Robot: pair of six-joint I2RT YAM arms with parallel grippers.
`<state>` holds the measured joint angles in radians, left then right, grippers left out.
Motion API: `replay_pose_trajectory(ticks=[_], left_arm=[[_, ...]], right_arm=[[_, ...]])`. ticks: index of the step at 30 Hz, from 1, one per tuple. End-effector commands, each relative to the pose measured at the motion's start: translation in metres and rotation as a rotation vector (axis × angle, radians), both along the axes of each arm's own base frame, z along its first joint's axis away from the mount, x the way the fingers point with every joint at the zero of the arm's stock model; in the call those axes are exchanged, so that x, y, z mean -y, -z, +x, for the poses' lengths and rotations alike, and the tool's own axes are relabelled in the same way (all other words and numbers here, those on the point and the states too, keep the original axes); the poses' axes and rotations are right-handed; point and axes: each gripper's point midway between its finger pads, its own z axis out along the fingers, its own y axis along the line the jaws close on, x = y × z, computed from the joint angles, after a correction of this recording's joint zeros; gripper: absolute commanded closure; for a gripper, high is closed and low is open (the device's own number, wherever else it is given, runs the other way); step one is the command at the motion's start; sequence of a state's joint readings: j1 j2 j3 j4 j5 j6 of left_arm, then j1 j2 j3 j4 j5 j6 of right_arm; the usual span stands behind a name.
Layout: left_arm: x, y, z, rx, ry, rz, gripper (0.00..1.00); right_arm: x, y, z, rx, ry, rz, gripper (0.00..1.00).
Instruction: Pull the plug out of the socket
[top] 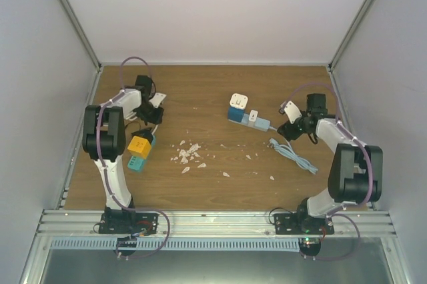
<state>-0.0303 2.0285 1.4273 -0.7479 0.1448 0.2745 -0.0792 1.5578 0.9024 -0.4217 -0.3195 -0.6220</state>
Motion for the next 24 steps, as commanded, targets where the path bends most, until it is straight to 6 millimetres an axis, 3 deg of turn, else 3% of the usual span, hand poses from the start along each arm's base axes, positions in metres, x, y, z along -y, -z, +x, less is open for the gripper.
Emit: replay_pose_trajectory(ticks=[1,14,24], left_arm=[[0.055,0.012,-0.016,-0.041,0.189,-0.062,0.69],[0.142,0.022,-0.078,-0.083,0.549,-0.070,0.69],[0.178,0.013,-0.152,-0.115,0.803,-0.146,0.69]], right_arm=[[-0.008,-0.034,-0.001,0.054,-0.031,0.055,0.24],[-0.013,-0.087,-0.009,0.152,-0.024,0.108,0.17],[-0.005,-0.108,-0.011,0.193,-0.002,0.129,0.15]])
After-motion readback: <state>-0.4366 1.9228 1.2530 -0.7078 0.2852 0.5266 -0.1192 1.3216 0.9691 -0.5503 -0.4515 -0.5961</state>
